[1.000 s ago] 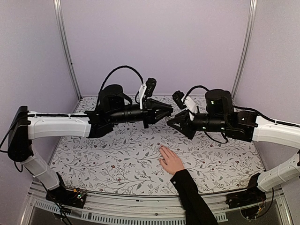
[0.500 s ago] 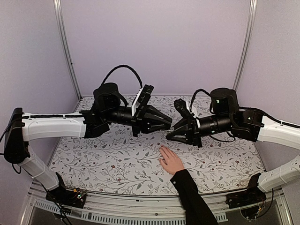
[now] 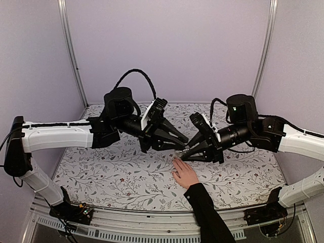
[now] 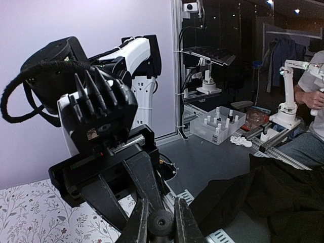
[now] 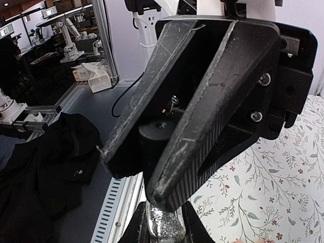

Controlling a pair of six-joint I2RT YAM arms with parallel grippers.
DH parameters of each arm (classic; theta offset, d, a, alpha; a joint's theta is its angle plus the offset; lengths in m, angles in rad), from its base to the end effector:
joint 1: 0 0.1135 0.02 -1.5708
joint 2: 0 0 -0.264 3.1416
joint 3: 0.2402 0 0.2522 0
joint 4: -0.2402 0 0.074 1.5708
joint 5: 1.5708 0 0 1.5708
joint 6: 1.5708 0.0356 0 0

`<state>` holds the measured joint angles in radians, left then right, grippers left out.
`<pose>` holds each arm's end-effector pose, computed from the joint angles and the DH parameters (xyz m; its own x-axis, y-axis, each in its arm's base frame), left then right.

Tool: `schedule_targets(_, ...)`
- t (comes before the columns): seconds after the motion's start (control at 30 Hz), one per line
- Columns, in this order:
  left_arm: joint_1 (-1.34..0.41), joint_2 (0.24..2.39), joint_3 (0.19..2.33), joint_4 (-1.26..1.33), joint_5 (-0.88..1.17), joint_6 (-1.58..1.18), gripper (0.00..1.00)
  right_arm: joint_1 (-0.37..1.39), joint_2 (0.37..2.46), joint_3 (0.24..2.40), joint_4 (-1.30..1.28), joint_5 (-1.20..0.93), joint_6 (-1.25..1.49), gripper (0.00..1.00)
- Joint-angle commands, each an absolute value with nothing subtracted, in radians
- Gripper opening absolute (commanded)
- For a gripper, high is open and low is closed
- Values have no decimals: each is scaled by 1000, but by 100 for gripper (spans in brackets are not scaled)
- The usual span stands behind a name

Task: Paint the nails
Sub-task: Screw the nail polish bottle.

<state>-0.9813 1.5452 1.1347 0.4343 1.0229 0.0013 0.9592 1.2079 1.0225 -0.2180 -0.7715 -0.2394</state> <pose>0.1717 -0.3114 0.3369 0.0144 -0.0203 -0.9997 0.9074 -0.4197 0.0216 0.1345 0.2350 0.3351 0.0075 -0.2853 -0.9584 -0.9813 -0.1864 0.0478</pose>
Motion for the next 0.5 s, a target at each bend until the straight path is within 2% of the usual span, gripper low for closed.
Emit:
schedule_targets(0.0,-986,1590,1132,241,1030,77,0,975,1195,1104,-83,-901,-274,0)
schedule_targets(0.2,-982,1568,1140,213,999,101,3,974,1206,1099,-83,-876,-275,0)
schedule_targets(0.33,-969,1550,1134,229,965,78,11,974,1206,1095,-82,-859,-276,0)
schedule_targets(0.47,-936,1509,1106,282,907,12,26,970,1208,1091,-78,-836,-272,0)
